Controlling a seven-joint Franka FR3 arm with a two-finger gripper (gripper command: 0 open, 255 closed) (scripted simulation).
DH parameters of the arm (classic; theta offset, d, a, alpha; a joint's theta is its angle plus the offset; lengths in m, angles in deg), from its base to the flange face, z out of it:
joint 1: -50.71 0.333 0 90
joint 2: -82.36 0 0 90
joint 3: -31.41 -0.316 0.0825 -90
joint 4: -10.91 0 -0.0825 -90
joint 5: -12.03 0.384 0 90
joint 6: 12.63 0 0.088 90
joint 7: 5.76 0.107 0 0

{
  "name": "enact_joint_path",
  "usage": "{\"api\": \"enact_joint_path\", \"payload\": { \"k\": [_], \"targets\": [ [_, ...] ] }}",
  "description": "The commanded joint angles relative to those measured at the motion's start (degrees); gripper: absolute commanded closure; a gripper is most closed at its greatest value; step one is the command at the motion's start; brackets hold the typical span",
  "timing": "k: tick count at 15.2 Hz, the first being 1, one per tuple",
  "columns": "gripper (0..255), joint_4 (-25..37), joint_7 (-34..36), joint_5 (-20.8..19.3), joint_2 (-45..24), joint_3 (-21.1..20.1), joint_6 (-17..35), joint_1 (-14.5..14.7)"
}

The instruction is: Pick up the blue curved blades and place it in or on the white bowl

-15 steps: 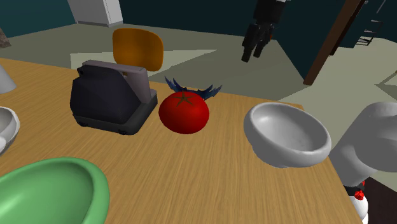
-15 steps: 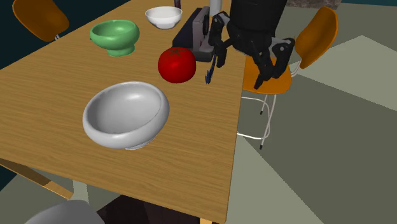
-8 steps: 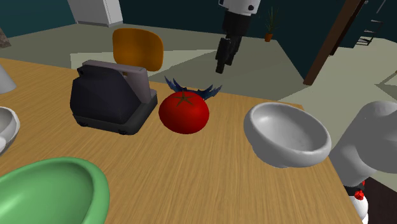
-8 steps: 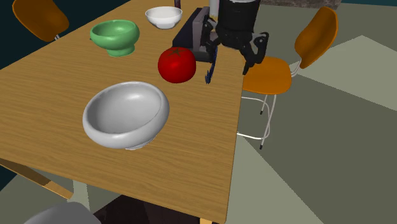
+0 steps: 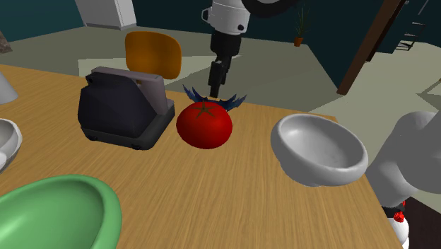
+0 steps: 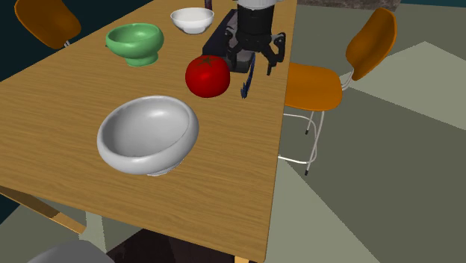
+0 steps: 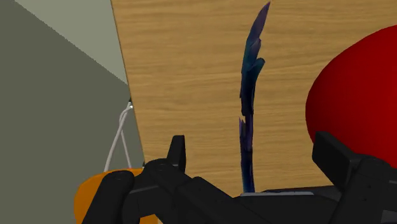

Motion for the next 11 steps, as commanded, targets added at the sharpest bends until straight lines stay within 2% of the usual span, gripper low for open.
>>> {"api": "enact_joint_path", "payload": {
  "k": [1, 7, 11],
  "targets": [
    [0, -0.1, -0.3, -0.5, -1.4, -0.6, 1.5, 0.5],
    [0, -3.1, 0.0, -0.8, -2.9, -0.9, 6.0, 0.6],
    [0, -3.4, 0.0, -0.9, -3.0, -0.9, 6.5, 0.6]
  ]
}}
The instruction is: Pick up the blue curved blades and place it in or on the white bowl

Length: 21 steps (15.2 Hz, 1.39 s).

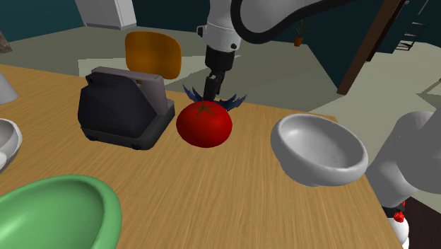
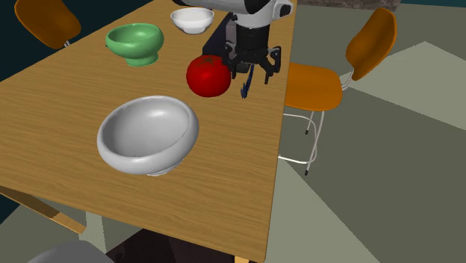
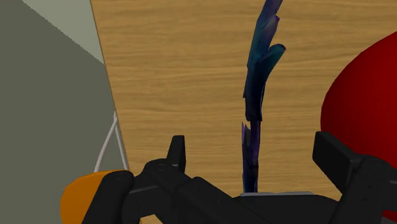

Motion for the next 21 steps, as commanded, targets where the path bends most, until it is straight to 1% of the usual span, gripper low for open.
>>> {"api": "enact_joint_path", "payload": {
  "k": [1, 4, 5, 12, 14, 21],
  "targets": [
    [0, -0.5, 0.0, 0.0, -0.3, -0.2, -0.1, 0.2],
    [0, -0.5, 0.0, 0.0, -0.3, -0.2, -0.1, 0.2],
    [255, -0.4, -0.1, 0.0, -0.5, -0.1, 0.0, 0.1],
    [255, -1.0, 0.3, -0.1, -0.4, -0.3, 0.6, 0.3],
    [255, -0.5, 0.0, 0.0, -0.3, -0.1, -0.1, 0.2],
    [255, 3.8, -0.1, 0.2, 0.7, 0.1, -5.4, 0.2]
  ]
}}
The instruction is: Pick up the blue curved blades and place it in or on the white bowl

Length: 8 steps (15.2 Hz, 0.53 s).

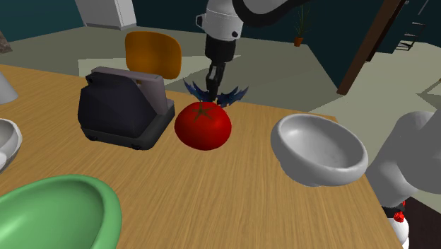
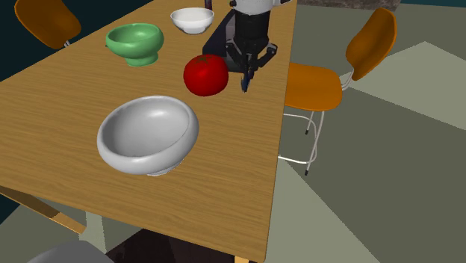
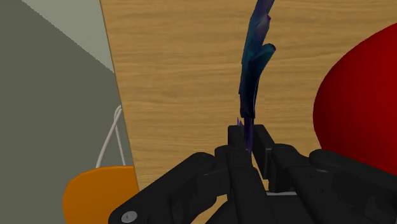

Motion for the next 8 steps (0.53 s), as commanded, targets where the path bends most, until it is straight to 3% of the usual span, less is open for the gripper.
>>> {"api": "enact_joint_path", "payload": {
  "k": [1, 8],
  "targets": [
    [255, 1.2, 0.0, 0.0, 0.2, 0.0, -1.5, 0.0],
    [255, 6.3, 0.1, 0.0, 0.6, 0.2, -6.8, -0.1]
  ]
}}
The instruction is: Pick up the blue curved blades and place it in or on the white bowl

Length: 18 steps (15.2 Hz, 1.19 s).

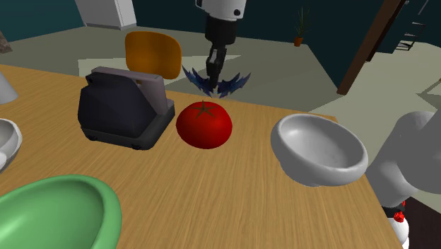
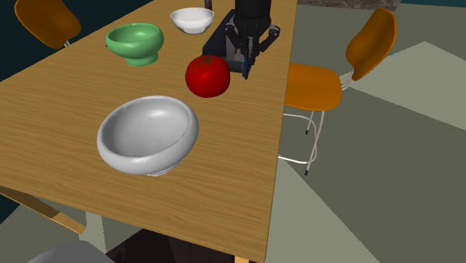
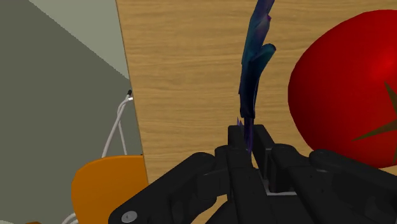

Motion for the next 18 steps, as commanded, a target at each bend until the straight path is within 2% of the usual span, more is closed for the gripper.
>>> {"api": "enact_joint_path", "payload": {
  "k": [1, 18],
  "targets": [
    [255, 1.7, 0.1, 0.0, -0.1, 0.0, -1.7, 0.0],
    [255, 16.9, 0.8, -0.8, -2.2, 0.0, -14.8, -0.1]
  ]
}}
